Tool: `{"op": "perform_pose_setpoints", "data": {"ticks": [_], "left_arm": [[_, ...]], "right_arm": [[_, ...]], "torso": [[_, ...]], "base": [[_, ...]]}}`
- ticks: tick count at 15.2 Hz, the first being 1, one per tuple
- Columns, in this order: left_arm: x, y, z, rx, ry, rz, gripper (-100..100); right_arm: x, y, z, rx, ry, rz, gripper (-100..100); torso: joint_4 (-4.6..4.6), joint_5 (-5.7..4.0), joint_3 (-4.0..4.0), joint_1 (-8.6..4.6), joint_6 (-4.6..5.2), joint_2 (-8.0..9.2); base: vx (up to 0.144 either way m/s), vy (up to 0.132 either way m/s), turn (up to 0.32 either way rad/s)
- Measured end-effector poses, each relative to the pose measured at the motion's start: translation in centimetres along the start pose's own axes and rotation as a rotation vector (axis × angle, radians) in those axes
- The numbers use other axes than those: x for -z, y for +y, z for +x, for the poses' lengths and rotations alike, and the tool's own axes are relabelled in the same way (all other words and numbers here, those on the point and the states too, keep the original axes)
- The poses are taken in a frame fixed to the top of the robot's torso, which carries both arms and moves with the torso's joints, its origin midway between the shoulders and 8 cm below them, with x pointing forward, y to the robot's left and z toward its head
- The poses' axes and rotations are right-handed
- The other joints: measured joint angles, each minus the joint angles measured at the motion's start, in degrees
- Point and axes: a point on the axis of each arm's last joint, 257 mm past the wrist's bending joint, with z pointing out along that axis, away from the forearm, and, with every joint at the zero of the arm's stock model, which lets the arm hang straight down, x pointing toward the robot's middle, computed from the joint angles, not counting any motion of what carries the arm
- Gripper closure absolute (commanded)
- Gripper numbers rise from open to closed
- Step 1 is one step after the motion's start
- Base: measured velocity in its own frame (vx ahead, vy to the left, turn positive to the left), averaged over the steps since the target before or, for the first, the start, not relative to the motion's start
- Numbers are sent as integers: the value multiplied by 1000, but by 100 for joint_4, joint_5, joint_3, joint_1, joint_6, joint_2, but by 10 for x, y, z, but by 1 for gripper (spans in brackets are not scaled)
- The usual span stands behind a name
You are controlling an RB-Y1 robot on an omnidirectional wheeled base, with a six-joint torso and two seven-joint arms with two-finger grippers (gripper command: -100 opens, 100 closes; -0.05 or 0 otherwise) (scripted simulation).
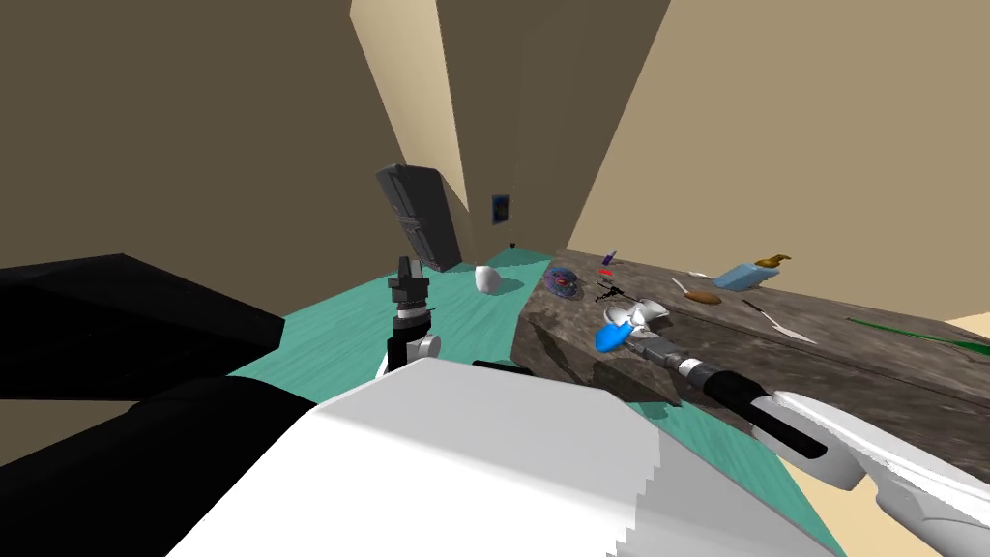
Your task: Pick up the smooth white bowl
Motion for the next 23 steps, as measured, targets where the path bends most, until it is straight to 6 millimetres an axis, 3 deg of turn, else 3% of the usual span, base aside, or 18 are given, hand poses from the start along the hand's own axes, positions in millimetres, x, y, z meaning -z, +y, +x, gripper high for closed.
{"op": "perform_pose_setpoints", "data": {"ticks": [10,17,21,23], "left_arm": [[0,0,0,0,0,0,0],[0,0,0,0,0,0,0],[0,0,0,0,0,0,0],[0,0,0,0,0,0,0]], "right_arm": [[69,-66,98,246,334,19,-100],[110,-96,134,345,492,12,-100],[148,-110,163,405,607,-6,-100],[149,-107,167,404,611,-8,-100]], "torso": [[1,2,4,6,1,6],[4,-4,9,-12,0,16],[2,1,6,-3,3,12],[6,-8,15,-36,2,28]], "base": [[76,137,82],[48,86,53],[61,98,26],[-10,-18,68]]}}
